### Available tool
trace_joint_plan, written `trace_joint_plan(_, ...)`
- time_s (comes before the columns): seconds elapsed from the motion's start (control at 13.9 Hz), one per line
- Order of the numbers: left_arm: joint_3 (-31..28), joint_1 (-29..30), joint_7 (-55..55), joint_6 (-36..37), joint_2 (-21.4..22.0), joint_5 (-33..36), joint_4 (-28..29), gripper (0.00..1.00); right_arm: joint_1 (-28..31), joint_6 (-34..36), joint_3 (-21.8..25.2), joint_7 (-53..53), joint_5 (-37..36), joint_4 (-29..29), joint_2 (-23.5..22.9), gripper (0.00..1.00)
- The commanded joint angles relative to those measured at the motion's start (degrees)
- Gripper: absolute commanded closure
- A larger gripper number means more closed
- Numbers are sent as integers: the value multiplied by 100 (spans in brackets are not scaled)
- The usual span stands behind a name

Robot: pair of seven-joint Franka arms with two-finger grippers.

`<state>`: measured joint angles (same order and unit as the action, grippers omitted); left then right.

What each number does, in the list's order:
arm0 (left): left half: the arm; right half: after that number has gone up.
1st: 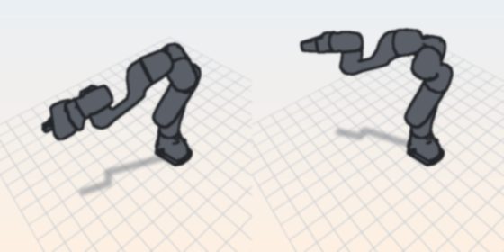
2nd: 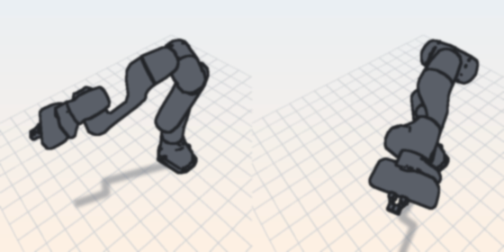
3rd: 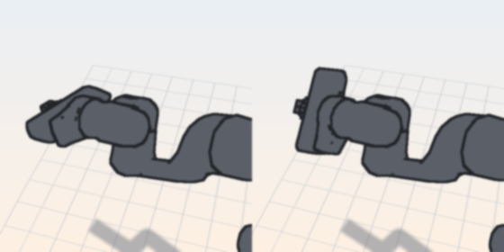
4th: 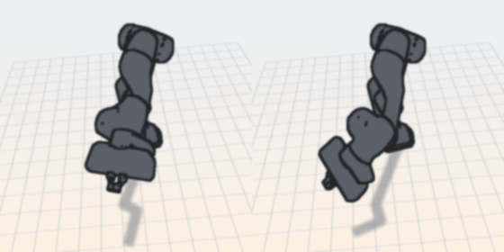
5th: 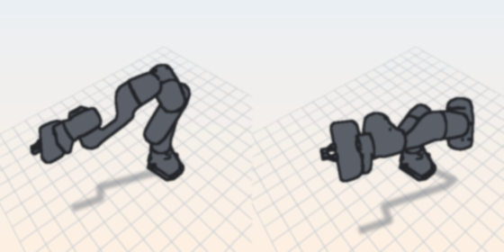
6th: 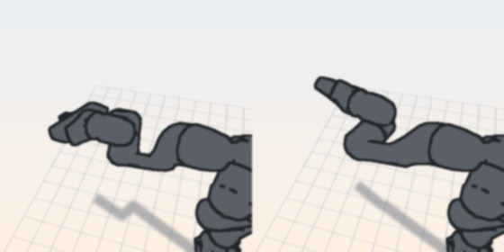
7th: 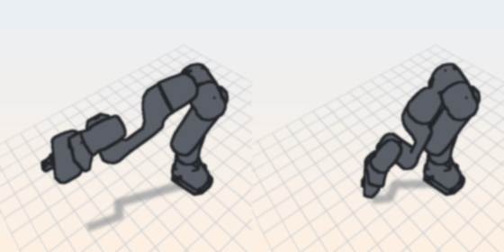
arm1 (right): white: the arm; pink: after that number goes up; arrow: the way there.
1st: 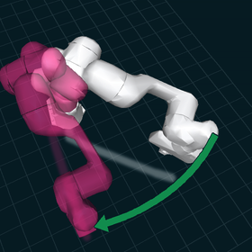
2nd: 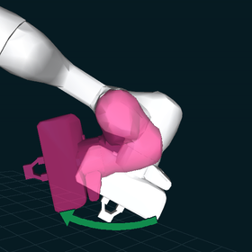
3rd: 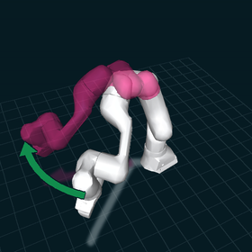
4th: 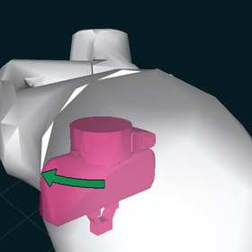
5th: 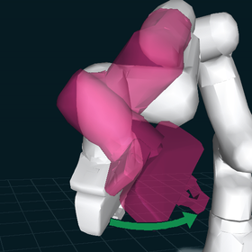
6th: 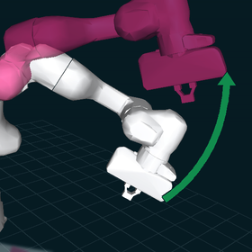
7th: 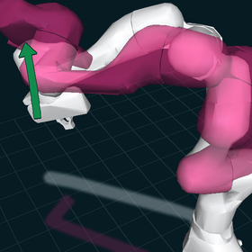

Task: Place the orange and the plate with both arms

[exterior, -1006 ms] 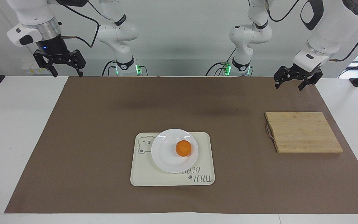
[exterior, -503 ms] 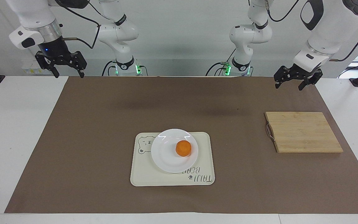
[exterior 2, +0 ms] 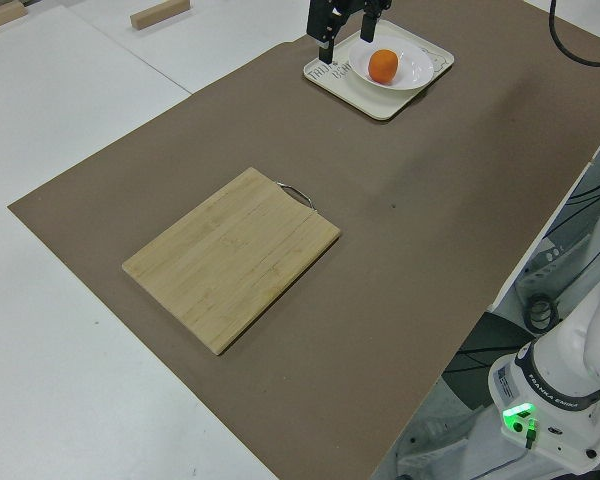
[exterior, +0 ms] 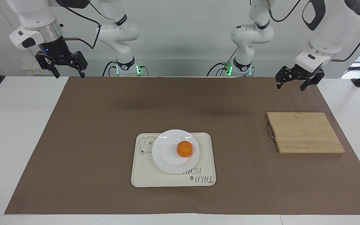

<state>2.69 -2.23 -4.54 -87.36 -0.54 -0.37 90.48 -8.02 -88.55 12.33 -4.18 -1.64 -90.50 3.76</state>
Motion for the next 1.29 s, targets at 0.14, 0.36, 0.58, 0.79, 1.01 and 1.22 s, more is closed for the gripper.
trace_joint_plan(0.14,21,29,-20,88,-16,116,-83,0,264,14,-238,93,67,-91,99,0)
trace_joint_plan(0.36,21,29,-20,88,-16,116,-83,0,283,49,-319,93,67,-99,116,0)
trace_joint_plan(0.58,21,29,-20,88,-16,116,-83,0,274,40,-327,93,-20,-91,116,0)
trace_joint_plan(0.79,21,29,-20,88,-16,116,-83,0,125,40,-275,93,-47,-100,116,0)
trace_joint_plan(1.01,21,29,-20,88,-16,116,-83,0,-104,66,-11,84,-47,-108,116,0)
trace_joint_plan(1.22,21,29,-20,88,-25,116,-83,0,-69,154,-46,84,-30,-117,125,0)
